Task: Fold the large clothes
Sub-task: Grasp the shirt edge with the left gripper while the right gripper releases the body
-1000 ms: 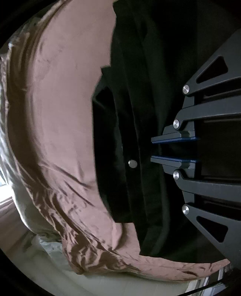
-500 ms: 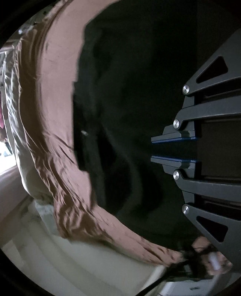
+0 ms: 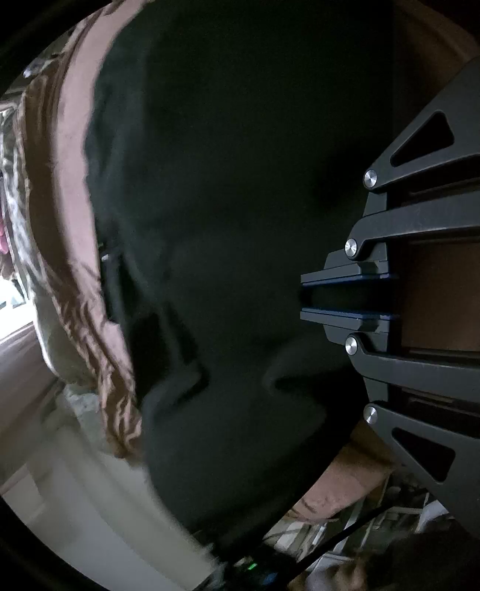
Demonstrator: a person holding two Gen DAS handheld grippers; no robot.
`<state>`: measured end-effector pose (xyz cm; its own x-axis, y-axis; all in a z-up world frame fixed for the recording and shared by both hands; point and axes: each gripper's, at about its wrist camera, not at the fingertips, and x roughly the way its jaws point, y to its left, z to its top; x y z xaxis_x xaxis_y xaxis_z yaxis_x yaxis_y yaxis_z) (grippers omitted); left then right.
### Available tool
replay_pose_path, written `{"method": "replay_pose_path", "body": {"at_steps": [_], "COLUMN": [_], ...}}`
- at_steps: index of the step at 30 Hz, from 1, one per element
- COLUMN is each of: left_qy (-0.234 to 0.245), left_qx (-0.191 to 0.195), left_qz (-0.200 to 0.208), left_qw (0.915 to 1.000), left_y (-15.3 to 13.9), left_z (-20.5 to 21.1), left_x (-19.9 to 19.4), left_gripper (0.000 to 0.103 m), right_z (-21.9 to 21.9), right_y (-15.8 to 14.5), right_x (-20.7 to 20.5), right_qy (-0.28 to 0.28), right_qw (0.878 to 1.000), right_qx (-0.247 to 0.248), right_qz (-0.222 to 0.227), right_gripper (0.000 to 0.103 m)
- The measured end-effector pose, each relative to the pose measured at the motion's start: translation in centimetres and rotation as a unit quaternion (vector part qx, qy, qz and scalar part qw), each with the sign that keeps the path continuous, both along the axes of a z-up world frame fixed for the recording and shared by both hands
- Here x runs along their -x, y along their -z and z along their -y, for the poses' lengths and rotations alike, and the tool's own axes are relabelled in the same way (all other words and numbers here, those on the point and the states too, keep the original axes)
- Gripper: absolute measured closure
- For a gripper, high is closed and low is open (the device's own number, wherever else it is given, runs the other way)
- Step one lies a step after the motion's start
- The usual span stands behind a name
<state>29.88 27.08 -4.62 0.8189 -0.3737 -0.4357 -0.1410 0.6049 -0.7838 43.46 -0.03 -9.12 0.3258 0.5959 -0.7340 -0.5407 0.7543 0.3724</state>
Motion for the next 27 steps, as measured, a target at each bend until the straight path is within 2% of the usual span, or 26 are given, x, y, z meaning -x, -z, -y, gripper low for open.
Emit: {"method": "replay_pose_path", "body": {"at_steps": [3,7,15,17,19,20,24,27], "left_qy": [0.017,0.042,0.098,0.113,0.127,0.135,0.165,0.184], "left_qx": [-0.007,-0.02,-0.045,-0.056,-0.063,-0.064,-0.074,-0.083], "left_qz": [0.016,0.03,0.05,0.049,0.045,0.043,0.029,0.006], "left_qw": [0.9997,0.9985,0.9929,0.9907,0.9889,0.9879,0.9832,0.9793], "left_y": [-1.8,-3.9,-7.6,-8.0,-8.1,-8.1,-7.4,-5.8], "left_z": [1.8,4.4,11.0,12.9,14.5,15.4,19.4,22.6], "left_x": [-1.2,-3.0,-7.3,-8.7,-10.0,-10.8,-13.6,-15.9], "left_gripper": [0.092,0.092,0.092,0.092,0.092,0.092,0.092,0.092], "right_z": [0.9,3.3,11.1,13.9,16.6,17.6,23.1,26.3], "right_y": [0.5,-0.9,-2.3,-2.6,-3.0,-3.1,-3.2,-2.5], "right_x": [0.1,0.0,-0.5,-0.1,0.0,0.1,0.4,0.8], "right_qy": [0.007,0.015,0.053,0.069,0.085,0.091,0.132,0.158], "right_qw": [1.0,0.998,0.989,0.986,0.982,0.98,0.971,0.963], "right_qx": [-0.022,-0.062,-0.137,-0.151,-0.168,-0.178,-0.201,-0.218], "right_qz": [-0.013,-0.018,-0.029,-0.021,-0.014,-0.011,-0.005,-0.007], "right_gripper": [0.095,0.095,0.093,0.081,0.025,0.022,0.022,0.022]}}
